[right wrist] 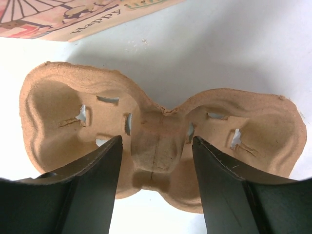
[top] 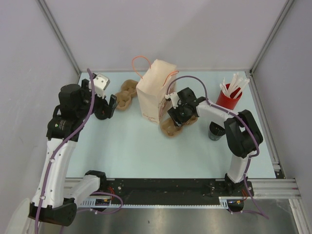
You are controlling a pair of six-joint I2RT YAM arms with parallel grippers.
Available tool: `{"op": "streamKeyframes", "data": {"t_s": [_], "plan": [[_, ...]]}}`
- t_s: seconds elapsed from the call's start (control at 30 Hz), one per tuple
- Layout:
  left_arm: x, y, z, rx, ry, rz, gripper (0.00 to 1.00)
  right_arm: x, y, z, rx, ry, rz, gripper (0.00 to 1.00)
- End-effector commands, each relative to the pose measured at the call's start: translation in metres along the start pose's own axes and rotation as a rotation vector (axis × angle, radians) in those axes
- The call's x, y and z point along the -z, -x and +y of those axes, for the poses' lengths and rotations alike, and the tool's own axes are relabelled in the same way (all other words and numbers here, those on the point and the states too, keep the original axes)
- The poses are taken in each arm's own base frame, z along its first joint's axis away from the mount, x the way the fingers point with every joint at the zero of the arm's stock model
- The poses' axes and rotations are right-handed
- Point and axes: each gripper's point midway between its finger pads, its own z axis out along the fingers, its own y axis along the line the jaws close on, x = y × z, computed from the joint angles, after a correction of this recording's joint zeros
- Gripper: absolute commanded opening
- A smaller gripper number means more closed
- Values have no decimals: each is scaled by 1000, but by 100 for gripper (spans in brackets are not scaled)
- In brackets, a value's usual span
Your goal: Pack the takeout coffee
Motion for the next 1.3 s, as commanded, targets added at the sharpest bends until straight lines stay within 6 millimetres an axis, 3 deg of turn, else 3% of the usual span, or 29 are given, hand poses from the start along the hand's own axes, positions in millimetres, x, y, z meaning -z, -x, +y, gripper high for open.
{"op": "streamKeyframes", "data": {"t_s": [0.0,0.13,0.2,0.37,0.47,0.63,0.97,1.07,1.27], "plan": [[6,8,1,17,6,-44,100,-4,6,-2,23,-23,-20,64],[4,6,0,19,3,-40,99,-6,3,-4,28,-35,-6,60],[3,6,-1,22,-4,-41,100,-6,1,-3,30,-32,0,49],[3,5,-1,20,-7,-40,99,-4,2,-1,35,-33,-1,47],[1,5,-1,22,-7,-39,99,4,8,1,47,-37,-22,40],[0,5,-1,26,-13,-38,99,29,24,3,84,-57,-80,40],[-1,21,2,22,-22,-53,99,136,77,-6,172,-209,-309,38],[0,35,4,8,-26,-77,99,162,87,-11,191,-259,-361,38],[0,73,9,-18,-50,-159,99,244,112,-38,200,-485,-520,38]]}}
